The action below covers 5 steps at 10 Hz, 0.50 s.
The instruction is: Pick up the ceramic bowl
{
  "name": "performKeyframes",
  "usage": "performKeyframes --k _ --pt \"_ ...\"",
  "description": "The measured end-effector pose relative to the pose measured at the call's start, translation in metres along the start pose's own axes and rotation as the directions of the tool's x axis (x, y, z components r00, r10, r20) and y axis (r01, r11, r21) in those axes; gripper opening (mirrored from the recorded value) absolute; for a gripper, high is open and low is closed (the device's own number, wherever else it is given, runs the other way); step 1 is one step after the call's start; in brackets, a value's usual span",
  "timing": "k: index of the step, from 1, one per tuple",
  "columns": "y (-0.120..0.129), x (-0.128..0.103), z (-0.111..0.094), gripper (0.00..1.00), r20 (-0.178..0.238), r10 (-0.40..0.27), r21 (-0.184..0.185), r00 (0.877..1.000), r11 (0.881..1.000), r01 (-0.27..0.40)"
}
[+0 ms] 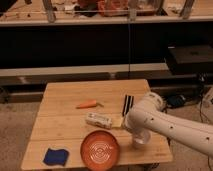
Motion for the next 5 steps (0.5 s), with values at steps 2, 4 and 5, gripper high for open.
performKeyframes --k 2,4,5 --pt "-0.005 0.005 -0.008 0.80 -0.020 -0.017 -0.013 1.000 1.000 0.017" --pt "-0.015 0.008 -0.018 0.80 -0.037 -0.169 -0.022 0.985 0.985 0.169" --pt "-0.019 0.009 -0.020 0.80 -0.039 -0.211 -0.017 0.977 0.978 0.210"
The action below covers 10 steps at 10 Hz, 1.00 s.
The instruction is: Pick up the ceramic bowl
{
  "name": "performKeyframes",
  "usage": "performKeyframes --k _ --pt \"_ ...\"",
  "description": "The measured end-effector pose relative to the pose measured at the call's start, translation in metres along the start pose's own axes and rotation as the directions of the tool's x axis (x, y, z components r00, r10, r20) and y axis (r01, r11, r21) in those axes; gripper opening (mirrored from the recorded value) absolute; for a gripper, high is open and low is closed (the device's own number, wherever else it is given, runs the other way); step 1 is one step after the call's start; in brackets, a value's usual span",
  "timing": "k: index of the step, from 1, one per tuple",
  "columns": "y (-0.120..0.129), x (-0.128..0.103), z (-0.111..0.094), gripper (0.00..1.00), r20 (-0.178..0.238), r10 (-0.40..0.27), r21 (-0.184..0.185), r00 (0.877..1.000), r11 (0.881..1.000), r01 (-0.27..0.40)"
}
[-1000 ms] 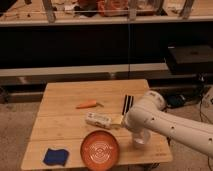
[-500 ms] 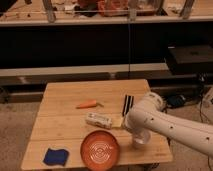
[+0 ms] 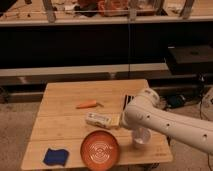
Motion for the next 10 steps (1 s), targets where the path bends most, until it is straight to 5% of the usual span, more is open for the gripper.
performKeyframes --k 2,3,6,10 --pt "-0.011 -0.001 -0.002 0.80 -0.002 -0.110 0.020 0.994 0.994 0.110" --pt "-0.023 -0.004 -0.002 0.80 -0.003 -0.194 0.033 0.981 0.980 0.194" --pt "-0.050 -0.011 0.000 0.80 0.006 -0.404 0.097 0.915 0.911 0.401" --pt "-0.061 -0.013 0.023 0.80 0.085 -0.489 0.105 0.868 0.871 0.481"
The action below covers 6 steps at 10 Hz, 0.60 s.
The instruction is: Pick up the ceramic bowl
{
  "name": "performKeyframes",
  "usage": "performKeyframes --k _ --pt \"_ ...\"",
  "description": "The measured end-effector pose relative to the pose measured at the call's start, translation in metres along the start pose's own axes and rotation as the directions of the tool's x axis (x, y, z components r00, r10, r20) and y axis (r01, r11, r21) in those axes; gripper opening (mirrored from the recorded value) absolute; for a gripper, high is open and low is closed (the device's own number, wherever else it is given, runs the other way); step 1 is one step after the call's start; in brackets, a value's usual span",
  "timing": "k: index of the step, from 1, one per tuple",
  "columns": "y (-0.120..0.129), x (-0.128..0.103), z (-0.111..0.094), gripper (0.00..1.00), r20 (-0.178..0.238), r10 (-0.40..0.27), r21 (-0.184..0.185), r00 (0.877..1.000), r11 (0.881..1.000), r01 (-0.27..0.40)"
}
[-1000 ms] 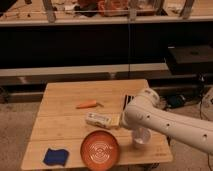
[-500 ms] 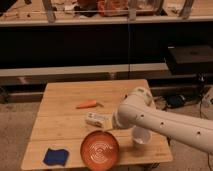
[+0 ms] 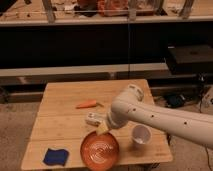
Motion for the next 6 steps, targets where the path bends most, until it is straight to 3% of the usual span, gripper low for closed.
performKeyframes --k 3,5,6 --pt "0.004 0.003 0.029 0.80 0.075 -0.030 -0.002 0.997 1.000 0.030" --pt "0.006 0.001 0.041 0.80 0.108 -0.083 0.064 0.991 0.995 0.077" --pt "0.007 -0.003 0.046 0.80 0.123 -0.110 0.074 0.986 0.992 0.102"
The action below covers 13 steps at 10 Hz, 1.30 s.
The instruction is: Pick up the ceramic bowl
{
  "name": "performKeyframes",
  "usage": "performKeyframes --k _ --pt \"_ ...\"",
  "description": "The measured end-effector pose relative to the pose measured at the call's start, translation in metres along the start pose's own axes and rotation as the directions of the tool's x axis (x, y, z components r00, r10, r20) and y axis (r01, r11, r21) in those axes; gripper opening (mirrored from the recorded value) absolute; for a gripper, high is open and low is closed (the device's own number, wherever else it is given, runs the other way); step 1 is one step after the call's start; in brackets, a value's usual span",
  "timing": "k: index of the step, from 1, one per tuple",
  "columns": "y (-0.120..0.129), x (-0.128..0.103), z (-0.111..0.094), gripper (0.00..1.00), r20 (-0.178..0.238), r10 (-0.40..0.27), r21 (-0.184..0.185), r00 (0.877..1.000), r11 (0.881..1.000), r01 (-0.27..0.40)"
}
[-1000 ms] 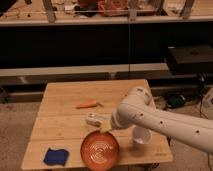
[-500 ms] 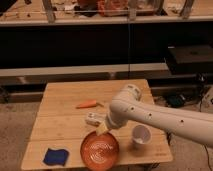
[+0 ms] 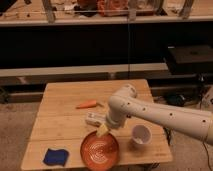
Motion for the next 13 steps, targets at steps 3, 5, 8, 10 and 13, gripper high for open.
performKeyframes --k 3,5,8,10,13 --pt "-0.004 -0.012 0.024 0.80 0.029 -0.083 0.015 0.996 0.996 0.082" --pt "-0.002 -0.018 0.030 0.80 0.028 -0.086 0.017 0.996 0.996 0.085" --pt "0.001 -0.005 0.018 0.80 0.017 -0.058 0.008 0.998 0.998 0.058" --pt "0.002 -0.012 0.022 0.80 0.022 -0.068 0.006 0.997 0.998 0.067" --pt "0.004 -0.008 0.036 0.80 0.015 -0.062 0.003 0.998 0.998 0.062"
